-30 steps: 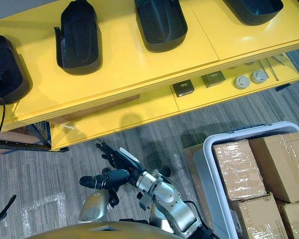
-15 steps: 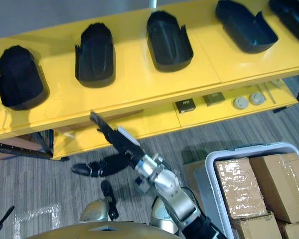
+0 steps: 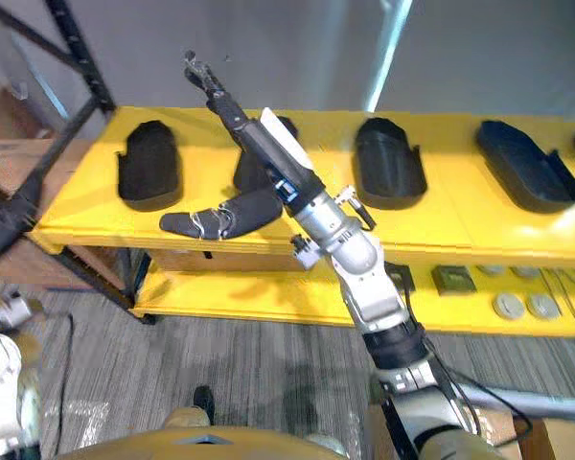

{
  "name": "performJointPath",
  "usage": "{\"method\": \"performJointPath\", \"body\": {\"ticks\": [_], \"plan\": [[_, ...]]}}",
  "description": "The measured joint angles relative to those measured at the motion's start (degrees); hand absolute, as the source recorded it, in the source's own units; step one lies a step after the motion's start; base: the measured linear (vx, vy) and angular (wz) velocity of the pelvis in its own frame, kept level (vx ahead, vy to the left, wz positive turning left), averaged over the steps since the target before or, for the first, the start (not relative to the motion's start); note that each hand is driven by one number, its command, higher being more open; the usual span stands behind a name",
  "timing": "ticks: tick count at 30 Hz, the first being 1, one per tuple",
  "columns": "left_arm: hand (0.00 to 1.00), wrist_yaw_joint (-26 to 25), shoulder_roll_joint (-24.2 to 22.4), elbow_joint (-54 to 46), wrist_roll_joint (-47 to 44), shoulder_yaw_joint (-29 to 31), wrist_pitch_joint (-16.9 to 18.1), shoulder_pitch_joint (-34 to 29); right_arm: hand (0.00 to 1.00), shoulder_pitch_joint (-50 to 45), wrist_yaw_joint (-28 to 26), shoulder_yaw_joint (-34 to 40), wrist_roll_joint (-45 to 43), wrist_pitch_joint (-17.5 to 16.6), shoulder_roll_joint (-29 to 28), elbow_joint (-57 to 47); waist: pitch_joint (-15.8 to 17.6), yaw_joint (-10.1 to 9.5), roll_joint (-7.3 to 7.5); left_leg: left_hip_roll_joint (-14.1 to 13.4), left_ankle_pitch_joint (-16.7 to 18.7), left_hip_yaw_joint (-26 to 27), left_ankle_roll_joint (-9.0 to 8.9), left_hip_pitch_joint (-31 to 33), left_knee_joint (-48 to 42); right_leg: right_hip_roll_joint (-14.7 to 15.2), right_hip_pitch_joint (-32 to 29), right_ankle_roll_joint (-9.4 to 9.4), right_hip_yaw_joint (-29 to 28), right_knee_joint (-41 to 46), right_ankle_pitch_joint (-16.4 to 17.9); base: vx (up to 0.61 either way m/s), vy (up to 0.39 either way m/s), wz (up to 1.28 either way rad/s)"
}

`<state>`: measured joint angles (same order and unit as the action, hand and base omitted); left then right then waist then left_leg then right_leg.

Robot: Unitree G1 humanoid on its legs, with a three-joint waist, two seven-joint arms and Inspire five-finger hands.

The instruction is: Walk over and take three plastic housings, then place them on the shelf

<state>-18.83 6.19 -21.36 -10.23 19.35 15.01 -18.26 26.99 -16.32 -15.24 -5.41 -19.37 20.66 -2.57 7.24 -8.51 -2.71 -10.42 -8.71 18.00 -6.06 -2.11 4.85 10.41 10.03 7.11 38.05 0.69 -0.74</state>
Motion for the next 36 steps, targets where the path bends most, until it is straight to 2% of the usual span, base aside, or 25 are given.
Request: {"method": "performJointPath", "body": {"ticks": [3, 7, 9, 12, 14, 19, 25, 30, 36], "plan": [[1.0, 2.1, -3.6, 7.8, -1.0, -6.8, -0.5, -6.3, 1.0, 5.9, 2.9, -4.7, 7.7, -0.4, -0.4, 10.6, 0.0, -2.47, -0.02, 0.2, -0.8, -2.2, 0.26, 1.3, 0.2, -0.1, 0.3, -0.09, 2.1, 0.0, 0.1, -0.05, 0.017, 0.39], [1.0, 2.8, -5.4, 21.0, -1.2, -12.8, -2.6, -8.2, 1.0, 10.8, 6.4, -11.8, 17.6, -0.4, -2.6, 25.2, 0.2, -4.5, 0.85, 0.2, -1.7, -4.0, 0.32, 3.0, 0.2, -0.4, -0.2, -0.54, 3.9, 0.0, 0.3, -0.06, 0.027, 0.21], [1.0, 2.8, -6.1, 22.5, -0.8, -14.2, -2.6, -9.5, 1.0, 12.2, 8.1, -13.2, 20.5, -0.3, -3.5, 30.5, 0.6, -5.62, 1.4, 0.2, -1.9, -4.6, 0.33, 3.3, 0.2, -0.5, -0.2, -0.57, 4.4, 0.1, 0.3, -0.03, 0.02, 0.19], [1.0, 2.8, -6.1, 23.2, -0.9, -14.9, -2.6, -9.7, 1.0, 15.2, 11.8, -14.8, 25.6, 0.3, -3.8, 37.1, 0.9, -7.2, 1.25, 0.4, -2.2, -5.4, 0.43, 3.7, 0.2, -0.4, 0.0, -0.54, 5.3, 0.3, 0.3, -0.03, 0.022, 0.16], [1.0, 2.2, -6.1, 23.2, -0.9, -15.0, -2.5, -9.7, 1.0, 19.0, 16.7, -15.0, 29.9, 1.5, -5.2, 42.9, 1.2, -7.39, 0.77, 0.6, -2.6, -6.0, 0.53, 3.8, 0.1, -0.2, 0.2, -0.52, 5.7, 0.6, 0.3, -0.04, 0.029, 0.1], [1.0, 2.7, -4.9, 27.9, -2.8, -18.3, -2.6, -6.9, 1.0, 27.9, 26.1, -14.9, 33.4, 4.8, -5.2, 48.5, 2.7, -8.52, -1.16, 0.6, -2.8, -6.5, 0.71, 4.9, 0.2, 0.1, -0.9, -0.72, 6.1, 1.5, 0.5, -0.07, 0.035, 0.05], [1.0, 4.1, -4.0, 35.6, -2.9, -23.5, -3.0, -4.4, 1.0, 33.1, 33.6, -12.1, 33.4, 6.1, -5.3, 50.2, 5.3, -8.75, -1.41, 0.6, -3.1, -6.9, 0.96, 5.9, 0.2, 0.7, -2.0, -0.99, 6.3, 2.8, 0.7, -0.05, 0.022, 0.04], [1.0, 4.2, -3.7, 36.7, -3.2, -26.1, -3.4, -3.9, 1.0, 33.2, 34.0, -10.7, 35.8, 6.1, -4.6, 50.3, 6.1, -8.39, -1.56, 0.7, -3.5, -6.3, 1.11, 6.6, 0.1, 2.3, -4.4, -0.63, 5.5, 6.6, 2.3, -0.02, 0.007, -0.04], [1.0, 4.0, -3.5, 37.1, -5.1, -28.7, -3.7, -2.0, 1.0, 35.2, 29.4, -14.0, 41.3, 5.3, -4.1, 51.7, 6.7, -8.25, -2.54, 0.7, -3.7, -6.2, 1.01, 6.6, 0.0, 3.6, -5.7, -0.81, 5.3, 10.5, 4.4, -0.02, -0.016, 0.0]]}}
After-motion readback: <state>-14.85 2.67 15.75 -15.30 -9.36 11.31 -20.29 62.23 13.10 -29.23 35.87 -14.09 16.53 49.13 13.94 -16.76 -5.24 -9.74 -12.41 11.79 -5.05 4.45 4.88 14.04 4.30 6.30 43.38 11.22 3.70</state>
